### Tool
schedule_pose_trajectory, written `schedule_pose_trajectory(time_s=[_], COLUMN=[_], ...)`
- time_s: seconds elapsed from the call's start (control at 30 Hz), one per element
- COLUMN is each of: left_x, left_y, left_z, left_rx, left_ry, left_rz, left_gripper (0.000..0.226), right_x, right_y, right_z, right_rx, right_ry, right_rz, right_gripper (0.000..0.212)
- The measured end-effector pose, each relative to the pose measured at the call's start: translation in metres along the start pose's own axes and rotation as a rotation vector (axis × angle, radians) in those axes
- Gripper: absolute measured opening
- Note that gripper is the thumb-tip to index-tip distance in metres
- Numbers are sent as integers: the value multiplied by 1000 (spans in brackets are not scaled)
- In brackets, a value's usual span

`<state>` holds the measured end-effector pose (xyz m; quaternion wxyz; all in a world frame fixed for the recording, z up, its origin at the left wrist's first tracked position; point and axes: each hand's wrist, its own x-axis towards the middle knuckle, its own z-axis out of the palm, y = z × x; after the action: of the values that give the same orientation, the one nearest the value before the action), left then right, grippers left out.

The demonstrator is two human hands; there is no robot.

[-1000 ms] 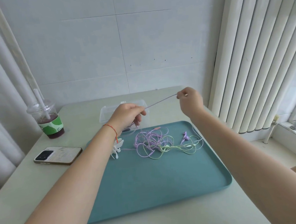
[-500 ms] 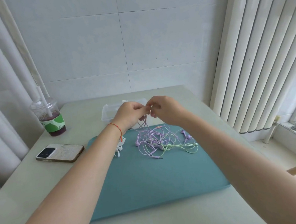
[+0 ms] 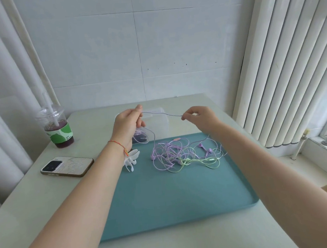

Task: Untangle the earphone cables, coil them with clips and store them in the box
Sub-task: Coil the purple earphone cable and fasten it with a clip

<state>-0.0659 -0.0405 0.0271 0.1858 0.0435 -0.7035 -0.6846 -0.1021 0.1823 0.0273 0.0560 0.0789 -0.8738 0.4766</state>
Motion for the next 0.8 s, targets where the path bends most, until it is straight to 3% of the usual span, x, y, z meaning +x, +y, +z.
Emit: schedule_pose_trajectory(time_s=[0.13, 0.2, 0.27, 0.4, 0.43, 0.6, 0.8], left_x=[-9, -7, -6, -9, -10, -10, -5], left_y=[2, 1, 0, 14, 19, 40, 29], left_z=[-3, -7, -7, 11, 17, 37, 15], left_rx=[351, 750, 1045, 696, 599, 119, 70], left_ry=[-17, -57, -96, 6, 5, -340, -367], left_rz=[116, 221, 334, 528, 508, 3, -247], left_gripper=[23, 7, 8, 20, 23, 19, 30], right_x=[10, 12, 10, -4, -7, -15, 1], right_y=[2, -5, -15, -40, -45, -55, -37], right_z=[0, 1, 2, 8, 10, 17, 7], right_rx=[43, 111, 187, 222, 212, 191, 313], right_ry=[241, 268, 224, -3, -51, -99, 171], right_rz=[63, 46, -1, -155, -187, -257, -41], right_gripper=[15, 15, 12, 10, 10, 11, 13])
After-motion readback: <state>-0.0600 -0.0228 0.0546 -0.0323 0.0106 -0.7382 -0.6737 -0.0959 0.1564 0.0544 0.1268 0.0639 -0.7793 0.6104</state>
